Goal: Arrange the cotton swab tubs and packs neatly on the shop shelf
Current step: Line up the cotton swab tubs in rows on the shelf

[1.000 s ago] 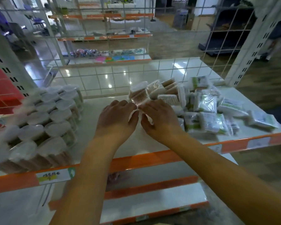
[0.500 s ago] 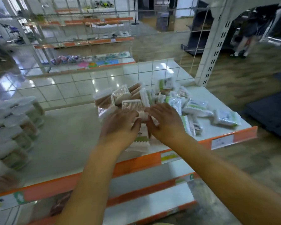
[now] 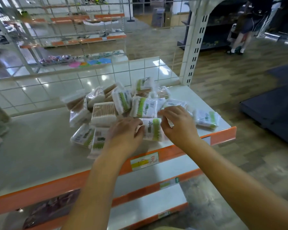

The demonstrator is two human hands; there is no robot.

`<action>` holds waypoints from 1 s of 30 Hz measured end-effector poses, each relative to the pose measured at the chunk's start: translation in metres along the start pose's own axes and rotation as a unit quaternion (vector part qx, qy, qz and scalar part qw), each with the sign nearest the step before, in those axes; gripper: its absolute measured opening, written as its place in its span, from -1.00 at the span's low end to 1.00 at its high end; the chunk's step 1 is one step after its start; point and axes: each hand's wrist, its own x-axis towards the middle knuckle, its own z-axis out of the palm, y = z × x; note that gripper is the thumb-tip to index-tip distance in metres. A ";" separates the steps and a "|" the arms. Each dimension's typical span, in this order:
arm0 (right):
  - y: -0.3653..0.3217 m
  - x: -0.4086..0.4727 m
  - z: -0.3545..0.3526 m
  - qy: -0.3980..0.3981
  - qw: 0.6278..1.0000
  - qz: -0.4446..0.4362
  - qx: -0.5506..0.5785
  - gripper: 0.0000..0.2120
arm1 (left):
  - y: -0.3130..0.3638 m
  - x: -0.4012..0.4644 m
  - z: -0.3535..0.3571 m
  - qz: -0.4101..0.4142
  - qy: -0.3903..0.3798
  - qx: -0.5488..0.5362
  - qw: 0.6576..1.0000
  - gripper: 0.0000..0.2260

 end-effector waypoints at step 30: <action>0.044 0.035 0.012 -0.058 0.994 0.092 0.018 -0.78 | -0.017 0.043 0.018 -0.002 0.143 -0.019 0.990 -0.85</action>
